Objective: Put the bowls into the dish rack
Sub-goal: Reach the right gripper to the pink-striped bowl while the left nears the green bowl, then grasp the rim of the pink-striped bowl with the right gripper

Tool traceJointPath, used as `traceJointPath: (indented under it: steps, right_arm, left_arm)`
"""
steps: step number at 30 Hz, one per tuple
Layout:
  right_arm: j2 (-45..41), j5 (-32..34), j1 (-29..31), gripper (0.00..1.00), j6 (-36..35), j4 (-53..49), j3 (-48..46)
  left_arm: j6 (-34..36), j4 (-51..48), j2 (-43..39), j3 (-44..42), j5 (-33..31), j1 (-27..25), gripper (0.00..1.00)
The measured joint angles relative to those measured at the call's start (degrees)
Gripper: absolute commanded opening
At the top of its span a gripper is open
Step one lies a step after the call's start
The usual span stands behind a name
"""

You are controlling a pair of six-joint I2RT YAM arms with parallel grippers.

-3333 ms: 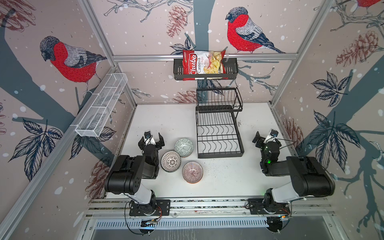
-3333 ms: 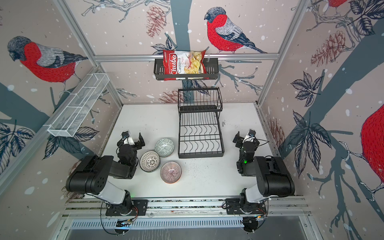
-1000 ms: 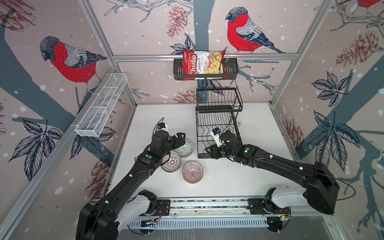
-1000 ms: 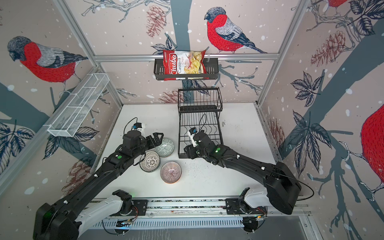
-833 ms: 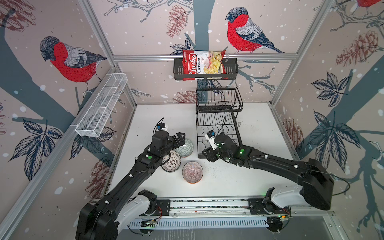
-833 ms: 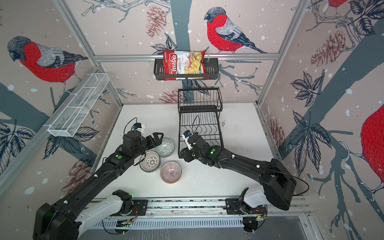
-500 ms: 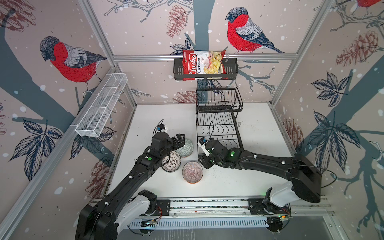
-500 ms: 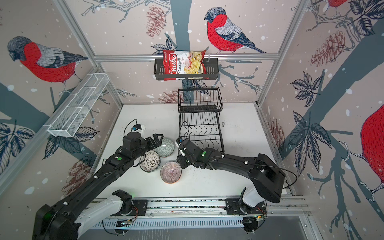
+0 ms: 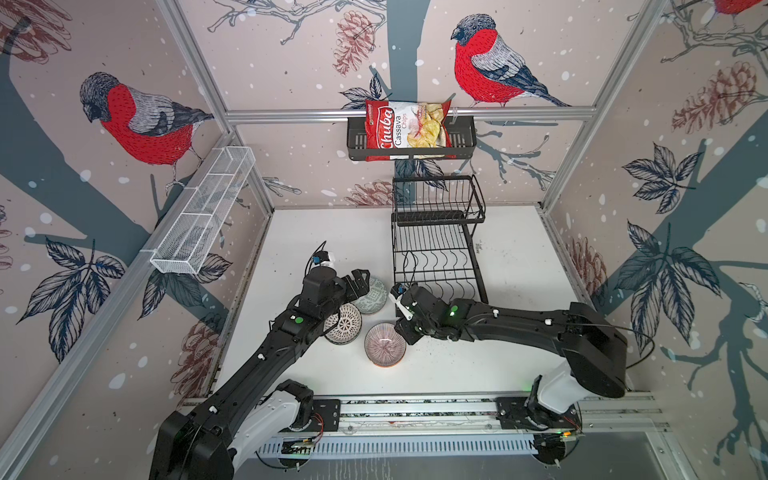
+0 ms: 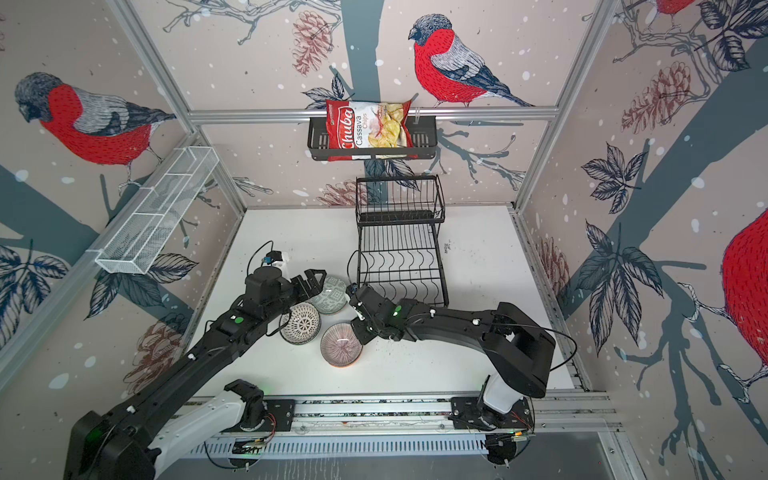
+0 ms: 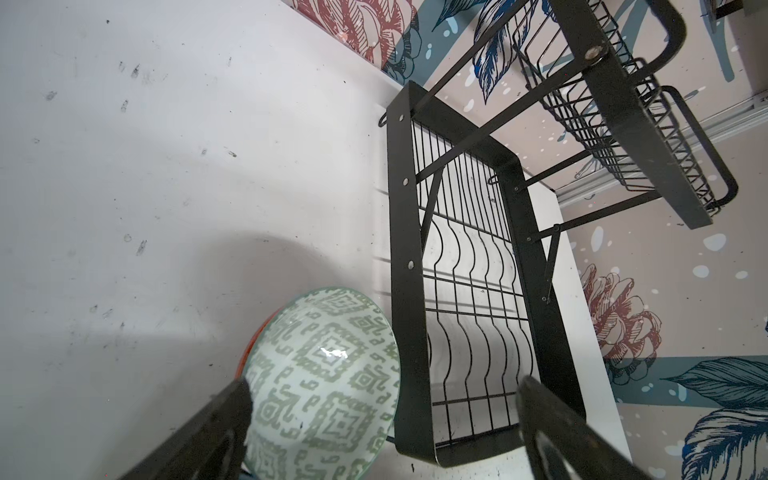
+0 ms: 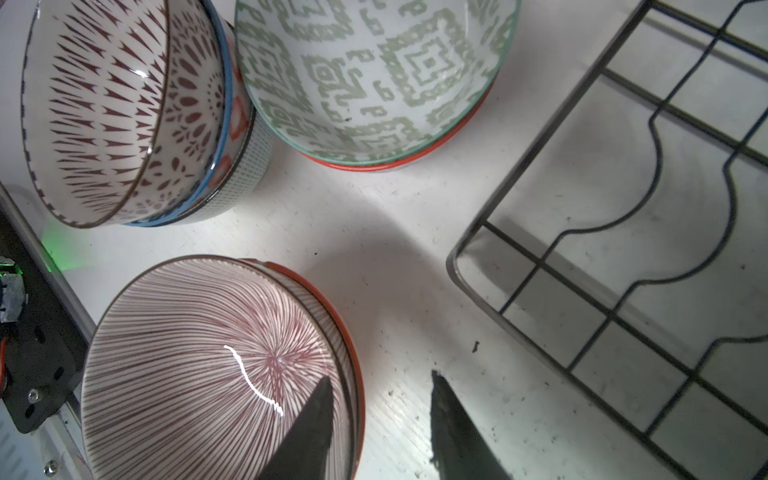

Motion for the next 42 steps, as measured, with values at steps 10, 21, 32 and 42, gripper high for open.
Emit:
traceJointPath:
  steps: [10,21,32,42]
  right_arm:
    - [1.75,-0.02,1.07,0.28,-0.09,0.00,0.79]
    - [2.03,0.48,1.84,0.13,0.07,0.02,1.42]
    - [0.96,1.29,1.84,0.11,-0.07,-0.11,1.68]
    - [1.53,1.25,1.84,0.13,-0.11,0.07,1.68]
  left_arm:
    - [0.02,0.37,0.09,-0.46,0.17,0.00,0.98]
    - [0.00,0.44,0.31,-1.20,1.38,0.00,0.98]
    - [0.00,0.46,0.59,-1.20,1.42,0.00,0.98]
    - [0.00,0.50,0.72,-1.20,1.44,0.00,0.98]
